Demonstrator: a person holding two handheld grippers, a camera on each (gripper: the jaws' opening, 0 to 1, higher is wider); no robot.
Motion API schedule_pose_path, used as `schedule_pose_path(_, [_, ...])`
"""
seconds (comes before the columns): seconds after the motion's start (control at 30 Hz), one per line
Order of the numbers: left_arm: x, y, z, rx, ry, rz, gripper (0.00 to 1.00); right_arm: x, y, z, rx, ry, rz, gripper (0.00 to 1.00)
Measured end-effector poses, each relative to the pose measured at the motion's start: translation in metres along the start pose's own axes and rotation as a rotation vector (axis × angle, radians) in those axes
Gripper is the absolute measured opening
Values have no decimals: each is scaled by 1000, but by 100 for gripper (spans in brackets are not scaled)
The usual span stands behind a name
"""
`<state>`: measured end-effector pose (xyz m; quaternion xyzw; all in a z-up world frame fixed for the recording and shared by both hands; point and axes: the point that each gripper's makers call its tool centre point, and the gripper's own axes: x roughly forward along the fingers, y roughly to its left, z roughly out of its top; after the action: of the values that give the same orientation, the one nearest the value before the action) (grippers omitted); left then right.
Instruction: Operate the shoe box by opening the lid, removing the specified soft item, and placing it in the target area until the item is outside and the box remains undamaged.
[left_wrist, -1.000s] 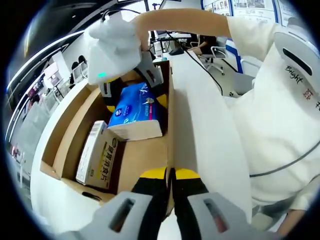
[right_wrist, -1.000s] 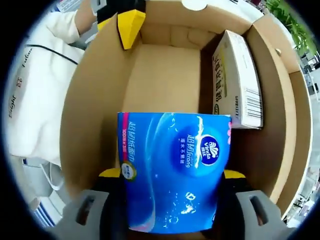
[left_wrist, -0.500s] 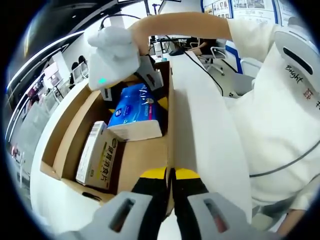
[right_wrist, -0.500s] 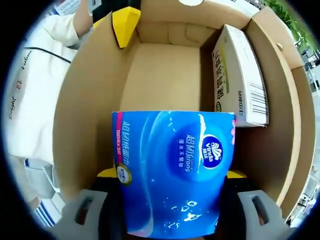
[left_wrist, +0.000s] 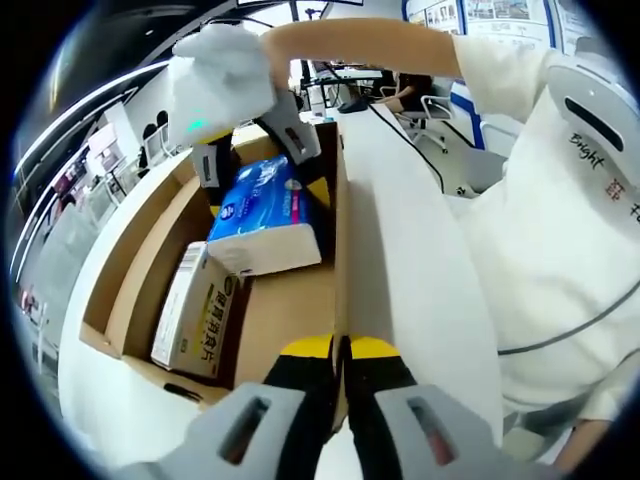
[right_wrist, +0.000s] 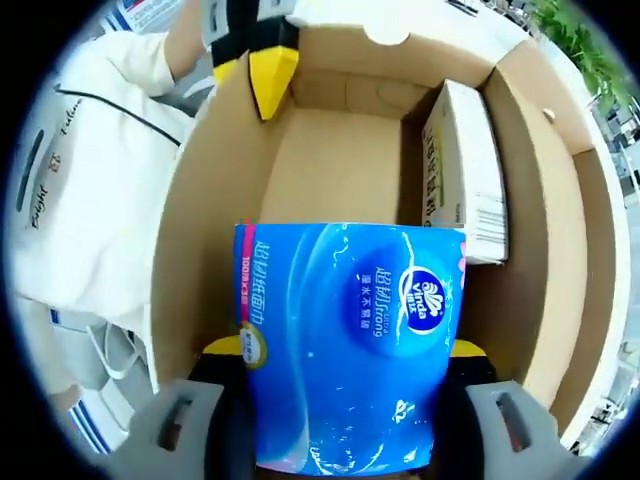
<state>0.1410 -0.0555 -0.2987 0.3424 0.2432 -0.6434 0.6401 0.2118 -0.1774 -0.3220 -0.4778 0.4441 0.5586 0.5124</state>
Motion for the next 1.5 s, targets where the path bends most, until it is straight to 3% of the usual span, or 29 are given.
schedule_pose_path(0.47, [1, 0, 0, 1, 4, 4, 2, -22, 29, 6, -12, -36, -40, 70])
schedule_pose_path(1.0, [0, 0, 0, 0, 2, 6, 2, -38, 22, 8, -28, -37, -101, 70])
schedule_pose_path(1.4, [0, 0, -1, 1, 1, 7, 2, -39, 23, 7, -27, -20, -87, 70])
schedule_pose_path(1.5, [0, 0, 0, 1, 2, 7, 2, -44, 22, 10, -68, -43, -108, 70])
